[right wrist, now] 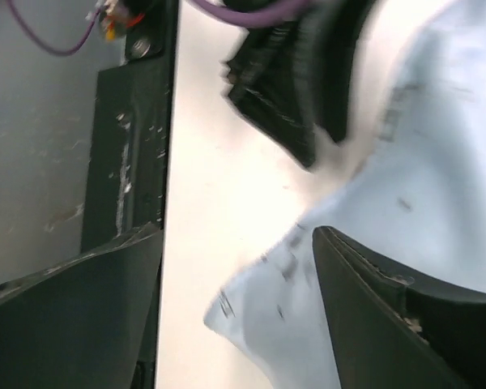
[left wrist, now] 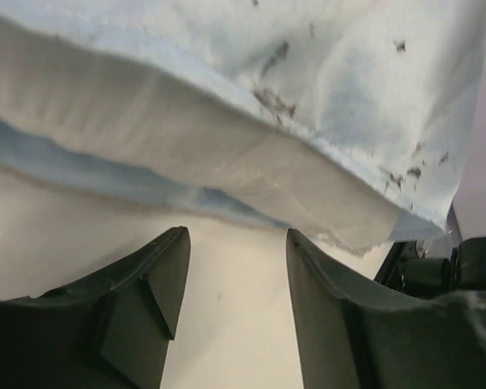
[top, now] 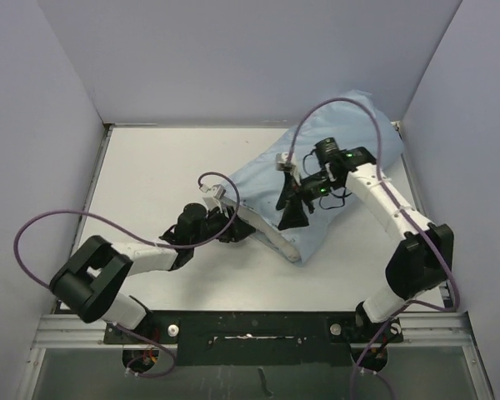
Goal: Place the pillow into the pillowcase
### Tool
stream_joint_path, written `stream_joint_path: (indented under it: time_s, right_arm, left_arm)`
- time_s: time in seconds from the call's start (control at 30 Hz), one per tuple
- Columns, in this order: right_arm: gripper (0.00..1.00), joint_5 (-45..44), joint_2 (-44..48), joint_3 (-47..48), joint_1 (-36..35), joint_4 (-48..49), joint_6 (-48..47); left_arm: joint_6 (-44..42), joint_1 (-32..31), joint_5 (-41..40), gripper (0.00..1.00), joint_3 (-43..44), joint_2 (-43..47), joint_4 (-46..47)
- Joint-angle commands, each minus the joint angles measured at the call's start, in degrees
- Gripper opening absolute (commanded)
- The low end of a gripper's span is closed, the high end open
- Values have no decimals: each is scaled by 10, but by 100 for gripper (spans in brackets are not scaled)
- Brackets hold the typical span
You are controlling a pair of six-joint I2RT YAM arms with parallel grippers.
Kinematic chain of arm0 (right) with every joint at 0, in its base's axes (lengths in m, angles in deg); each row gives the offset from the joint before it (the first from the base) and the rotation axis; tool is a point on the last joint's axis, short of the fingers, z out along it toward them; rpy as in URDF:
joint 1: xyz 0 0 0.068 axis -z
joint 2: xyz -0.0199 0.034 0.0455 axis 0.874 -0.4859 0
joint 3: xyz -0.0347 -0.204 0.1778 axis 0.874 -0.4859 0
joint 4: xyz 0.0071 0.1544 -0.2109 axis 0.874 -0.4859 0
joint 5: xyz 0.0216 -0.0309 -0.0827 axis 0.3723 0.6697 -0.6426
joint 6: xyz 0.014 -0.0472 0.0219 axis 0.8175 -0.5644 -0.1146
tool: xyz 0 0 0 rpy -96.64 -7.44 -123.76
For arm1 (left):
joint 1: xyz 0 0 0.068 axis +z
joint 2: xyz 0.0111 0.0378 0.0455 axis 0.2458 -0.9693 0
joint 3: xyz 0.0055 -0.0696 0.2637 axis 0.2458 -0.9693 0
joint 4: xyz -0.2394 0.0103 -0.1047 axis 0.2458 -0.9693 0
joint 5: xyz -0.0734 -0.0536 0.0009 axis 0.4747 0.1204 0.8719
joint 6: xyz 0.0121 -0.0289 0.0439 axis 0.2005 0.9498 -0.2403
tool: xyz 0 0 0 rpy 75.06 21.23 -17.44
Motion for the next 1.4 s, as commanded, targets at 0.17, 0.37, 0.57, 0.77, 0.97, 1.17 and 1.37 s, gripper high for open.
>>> stream_joint_path:
  time_s: [0.17,0.37,0.57,0.77,0.97,1.17,1.37]
  right_arm:
    - [95,60,86,-20,182,50,19]
    - [98,-10,93,-78,217,92,49]
    - [98,-73,99,-122,215,147,80]
    - [88,-176,72,-142,157,189,110]
    - [2,-126,5,-38,49,128,108]
    - [0,88,-26,108,-31,111,114]
    - [29,32,-37,138,2,74,82]
  left_arm:
    - [-72,19,-26,69,22,261,-350]
    - [24,48,-68,86,7,343,-322]
    - [73,64,-15,47,35,266,-273]
    - [100,62,45,49,77,131,-187]
    - [101,57,57,44,115,32,-137]
    - [88,58,63,37,108,6,-73]
    - [48,77,19,52,50,133,-140]
